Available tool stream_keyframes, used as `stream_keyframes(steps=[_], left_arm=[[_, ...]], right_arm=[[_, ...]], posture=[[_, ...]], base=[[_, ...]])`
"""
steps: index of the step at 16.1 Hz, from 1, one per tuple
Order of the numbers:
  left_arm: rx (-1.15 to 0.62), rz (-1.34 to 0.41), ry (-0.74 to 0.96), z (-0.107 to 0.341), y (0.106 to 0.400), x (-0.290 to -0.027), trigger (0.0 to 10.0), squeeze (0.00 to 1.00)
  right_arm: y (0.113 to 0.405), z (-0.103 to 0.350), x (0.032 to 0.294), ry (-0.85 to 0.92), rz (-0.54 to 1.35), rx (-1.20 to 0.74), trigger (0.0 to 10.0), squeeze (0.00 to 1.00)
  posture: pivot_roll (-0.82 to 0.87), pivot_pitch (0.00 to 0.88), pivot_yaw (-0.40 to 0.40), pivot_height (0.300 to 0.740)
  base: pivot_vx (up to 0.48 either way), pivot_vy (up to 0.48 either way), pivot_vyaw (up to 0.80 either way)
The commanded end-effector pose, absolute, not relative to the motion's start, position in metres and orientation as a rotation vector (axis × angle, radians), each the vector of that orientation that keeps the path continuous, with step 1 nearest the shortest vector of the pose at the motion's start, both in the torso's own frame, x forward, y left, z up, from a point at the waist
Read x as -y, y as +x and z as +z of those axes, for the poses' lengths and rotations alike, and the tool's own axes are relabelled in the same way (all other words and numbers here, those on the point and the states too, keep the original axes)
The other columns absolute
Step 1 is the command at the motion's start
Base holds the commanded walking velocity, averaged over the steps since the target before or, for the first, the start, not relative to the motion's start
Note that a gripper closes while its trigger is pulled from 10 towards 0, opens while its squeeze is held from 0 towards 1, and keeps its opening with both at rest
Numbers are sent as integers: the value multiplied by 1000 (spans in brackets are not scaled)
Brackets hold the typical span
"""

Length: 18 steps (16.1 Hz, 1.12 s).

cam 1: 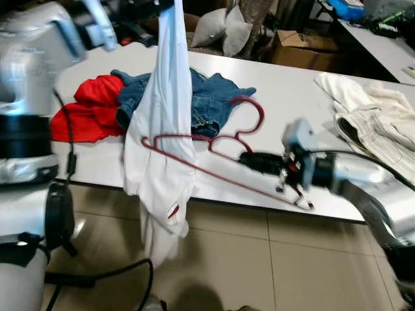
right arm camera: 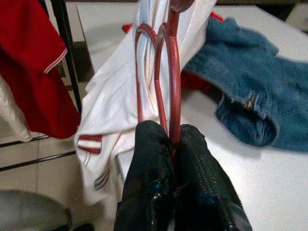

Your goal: Hang hanger

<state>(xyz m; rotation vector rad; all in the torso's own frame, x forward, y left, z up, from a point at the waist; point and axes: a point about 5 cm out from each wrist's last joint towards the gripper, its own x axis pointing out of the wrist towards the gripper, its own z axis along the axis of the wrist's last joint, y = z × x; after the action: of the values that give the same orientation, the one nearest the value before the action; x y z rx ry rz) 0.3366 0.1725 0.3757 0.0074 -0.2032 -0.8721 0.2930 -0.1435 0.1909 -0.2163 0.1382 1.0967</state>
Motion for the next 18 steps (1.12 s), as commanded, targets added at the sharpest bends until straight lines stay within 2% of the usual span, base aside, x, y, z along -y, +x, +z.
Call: stream_keyframes(steps=[1, 4, 5, 7, 8, 9, 10, 11, 13, 14, 15, 17, 18], left_arm=[[243, -934, -3, 387, 324, -167, 10000, 0], [274, -970, -21, 395, 308, -169, 10000, 0], [289, -970, -31, 398, 307, -170, 10000, 0], [361, -972, -90, 413, 302, -173, 10000, 0], [405, -973, -122, 421, 300, -175, 10000, 0], [428, -960, -136, 426, 300, -177, 10000, 0], [429, -951, -136, 424, 301, -178, 10000, 0], [402, -929, -121, 417, 305, -176, 10000, 0], [326, -869, -78, 390, 321, -165, 10000, 0], [311, -854, -77, 384, 324, -162, 10000, 0], [223, -762, -94, 358, 346, -154, 10000, 0], [158, -696, -111, 335, 361, -147, 10000, 0], [85, -565, -102, 301, 381, -140, 10000, 0]], right_arm=[[302, 195, 146, -255, 1063, -115, 10000, 0], [347, 246, 151, -326, 902, 88, 10000, 0], [354, 257, 153, -326, 867, 126, 10000, 0], [378, 328, 175, -316, 569, 391, 10000, 0], [381, 369, 193, -242, 407, 535, 10000, 0], [377, 395, 202, -275, 342, 633, 10000, 0], [376, 402, 202, -354, 332, 665, 10000, 0], [381, 387, 197, -384, 386, 602, 10000, 0], [393, 329, 186, -470, 491, 437, 10000, 0], [394, 318, 185, -487, 505, 406, 10000, 0], [395, 272, 183, -488, 569, 281, 10000, 0], [391, 238, 183, -471, 618, 189, 10000, 0], [377, 200, 185, -451, 693, 93, 10000, 0]], posture=[[52, 3, -115, 740], [59, 7, -115, 740], [59, 7, -115, 740], [61, 7, -115, 740], [61, 6, -113, 740], [58, 5, -109, 740], [55, 5, -108, 740], [48, 4, -106, 740], [36, 9, -101, 740], [36, 9, -101, 740], [24, 17, -91, 740], [24, 17, -91, 740], [17, 22, -82, 740]], base=[[0, 0, 0], [0, 0, 0], [0, 0, 0], [0, 0, 0], [0, 0, 0], [0, 0, 0], [0, 0, 0], [0, 0, 0], [0, 0, 0], [0, 0, 0], [0, 0, 0], [0, 0, 0], [0, 0, 0]])
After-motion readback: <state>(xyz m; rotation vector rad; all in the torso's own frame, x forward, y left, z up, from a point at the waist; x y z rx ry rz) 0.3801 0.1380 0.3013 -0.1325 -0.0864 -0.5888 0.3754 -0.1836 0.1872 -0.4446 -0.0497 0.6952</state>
